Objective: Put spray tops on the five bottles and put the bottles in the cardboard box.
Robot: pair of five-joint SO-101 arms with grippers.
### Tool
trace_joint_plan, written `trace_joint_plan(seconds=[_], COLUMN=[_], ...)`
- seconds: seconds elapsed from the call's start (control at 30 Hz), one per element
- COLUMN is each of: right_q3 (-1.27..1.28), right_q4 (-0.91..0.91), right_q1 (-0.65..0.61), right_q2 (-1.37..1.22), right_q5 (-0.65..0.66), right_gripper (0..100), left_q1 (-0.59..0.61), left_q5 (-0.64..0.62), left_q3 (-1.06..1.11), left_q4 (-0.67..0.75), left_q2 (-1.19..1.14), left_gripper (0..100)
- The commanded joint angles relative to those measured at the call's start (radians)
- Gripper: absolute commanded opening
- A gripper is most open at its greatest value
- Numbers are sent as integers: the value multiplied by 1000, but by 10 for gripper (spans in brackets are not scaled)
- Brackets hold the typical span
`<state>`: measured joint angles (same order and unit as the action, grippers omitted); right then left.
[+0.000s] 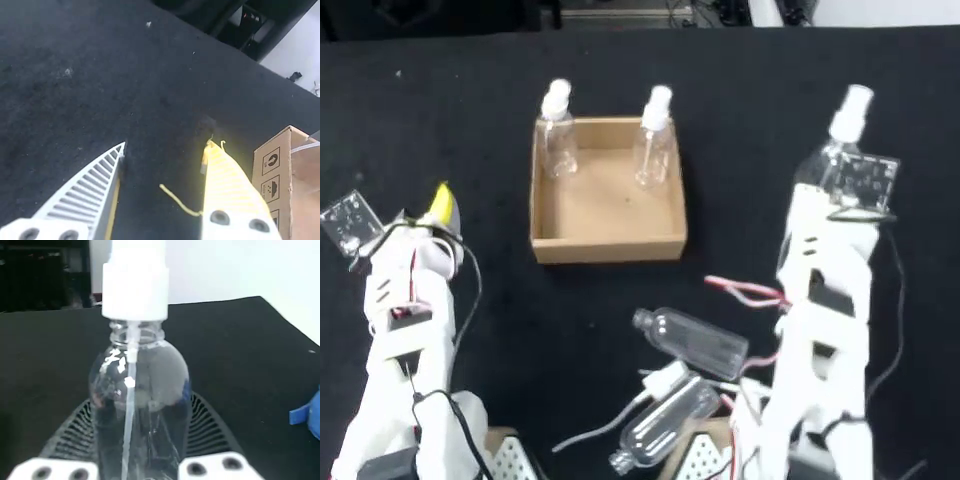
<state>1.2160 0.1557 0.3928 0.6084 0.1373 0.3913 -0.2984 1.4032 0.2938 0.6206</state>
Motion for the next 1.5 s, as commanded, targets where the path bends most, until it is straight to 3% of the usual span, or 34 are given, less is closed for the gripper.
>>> trace_joint_plan(seconds=[0.0, 0.33, 0.77, 1.27, 1.47], right_q3=[-61, -61, -70, -82, -82], right_q4=[186, 585, 1048, 1290, 1300], right_q1=[75, 238, 272, 272, 262], right_q2=[-125, -469, -868, -1119, -1141], right_q5=[8, 8, 8, 12, 14], right_gripper=[10, 10, 10, 12, 13], left_q1=[-22, -73, -74, -74, -74], left_q5=[-44, -40, -40, -40, -40], left_q3=[-5, 8, 10, 8, 8], left_q4=[18, 23, 23, 25, 25], left_q2=[5, 5, 5, 5, 5], left_gripper=[220, 220, 220, 220, 220])
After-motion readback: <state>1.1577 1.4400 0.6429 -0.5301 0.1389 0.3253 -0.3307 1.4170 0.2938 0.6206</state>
